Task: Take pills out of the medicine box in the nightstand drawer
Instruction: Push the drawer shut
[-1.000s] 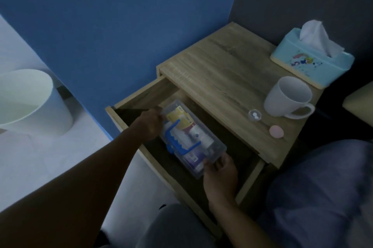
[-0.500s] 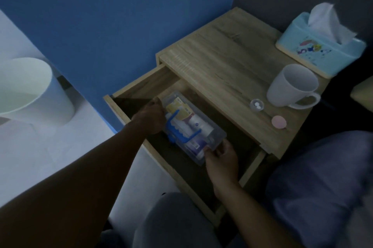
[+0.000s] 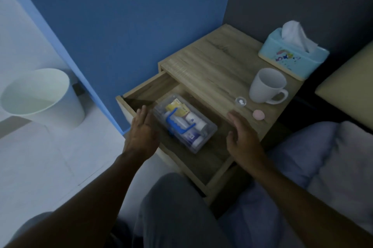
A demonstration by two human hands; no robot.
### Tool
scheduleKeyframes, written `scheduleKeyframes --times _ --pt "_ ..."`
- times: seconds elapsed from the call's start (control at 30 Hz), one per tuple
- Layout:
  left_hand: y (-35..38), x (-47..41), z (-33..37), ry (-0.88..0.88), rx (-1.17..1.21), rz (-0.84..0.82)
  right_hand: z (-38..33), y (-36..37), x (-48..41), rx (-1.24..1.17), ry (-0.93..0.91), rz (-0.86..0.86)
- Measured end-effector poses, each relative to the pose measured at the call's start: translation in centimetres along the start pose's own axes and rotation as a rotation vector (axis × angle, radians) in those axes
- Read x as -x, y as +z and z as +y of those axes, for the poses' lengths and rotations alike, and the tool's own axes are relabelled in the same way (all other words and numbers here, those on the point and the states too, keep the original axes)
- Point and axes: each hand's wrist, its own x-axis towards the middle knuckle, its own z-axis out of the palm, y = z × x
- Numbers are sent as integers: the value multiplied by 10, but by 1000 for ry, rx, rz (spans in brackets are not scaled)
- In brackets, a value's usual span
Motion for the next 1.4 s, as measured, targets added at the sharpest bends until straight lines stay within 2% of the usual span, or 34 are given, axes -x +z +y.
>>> scheduleKeyframes --times 0.13,0.2,0.3,0.5,0.73,1.03,1.2,1.4 --pt "11 17 2 -116 198 90 35 -5 -5 349 -105 -229" --pt "17 22 1 -163 298 86 45 -5 -6 450 -188 -238" --pt "27 26 0 -246 452 -20 54 -2 -10 507 -269 -173" --pt "43 27 -9 -317 503 -139 62 3 -16 474 -305 -78" --pt "51 7 5 -277 631 -159 68 7 -17 470 -357 -27" --pt "72 -30 38 -221 833 -181 70 12 -17 408 -252 -43" --pt "87 -46 56 -208 973 -190 70 14 -16 327 -212 1" --pt "102 -67 74 -187 1027 -179 70 17 -16 260 -202 56"
